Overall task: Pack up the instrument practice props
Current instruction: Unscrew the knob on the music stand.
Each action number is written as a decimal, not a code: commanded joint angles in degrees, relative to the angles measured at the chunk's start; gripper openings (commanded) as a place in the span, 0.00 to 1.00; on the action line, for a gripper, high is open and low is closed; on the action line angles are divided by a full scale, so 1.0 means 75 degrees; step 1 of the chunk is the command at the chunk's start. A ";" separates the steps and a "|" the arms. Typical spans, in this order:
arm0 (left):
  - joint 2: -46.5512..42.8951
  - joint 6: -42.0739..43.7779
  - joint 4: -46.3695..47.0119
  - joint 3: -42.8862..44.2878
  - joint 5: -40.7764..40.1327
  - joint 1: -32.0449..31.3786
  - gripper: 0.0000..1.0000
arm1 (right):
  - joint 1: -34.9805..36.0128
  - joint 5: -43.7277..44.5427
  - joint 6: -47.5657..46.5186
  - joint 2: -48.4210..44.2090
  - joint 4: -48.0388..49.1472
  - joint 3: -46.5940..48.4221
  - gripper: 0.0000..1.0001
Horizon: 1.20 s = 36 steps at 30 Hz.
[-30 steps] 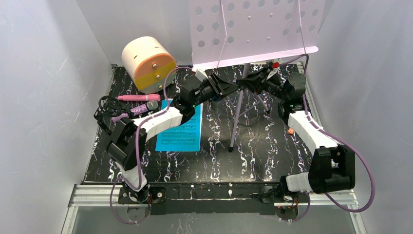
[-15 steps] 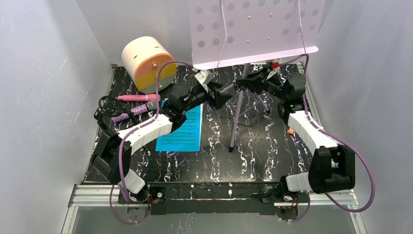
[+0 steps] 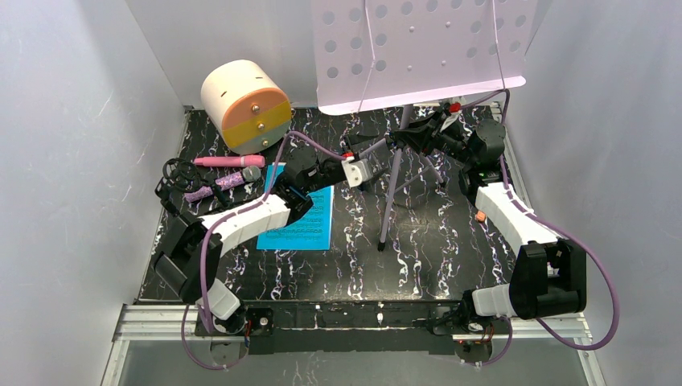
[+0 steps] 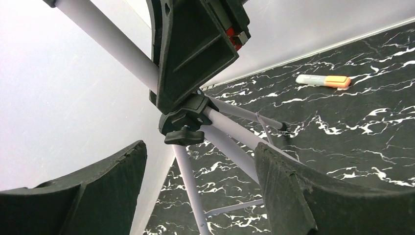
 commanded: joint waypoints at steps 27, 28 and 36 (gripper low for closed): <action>0.0854 0.3398 0.0013 0.0739 -0.0467 -0.0415 0.58 | -0.0068 0.0216 0.0118 0.0323 -0.1039 0.0097 0.01; 0.0887 0.3515 0.0007 0.0770 -0.0544 -0.0436 0.57 | -0.0068 0.0204 0.0118 0.0325 -0.1042 0.0090 0.01; 0.1176 0.3854 -0.0049 0.1038 -0.0893 -0.0467 0.45 | -0.0068 0.0217 0.0104 0.0308 -0.1041 0.0091 0.01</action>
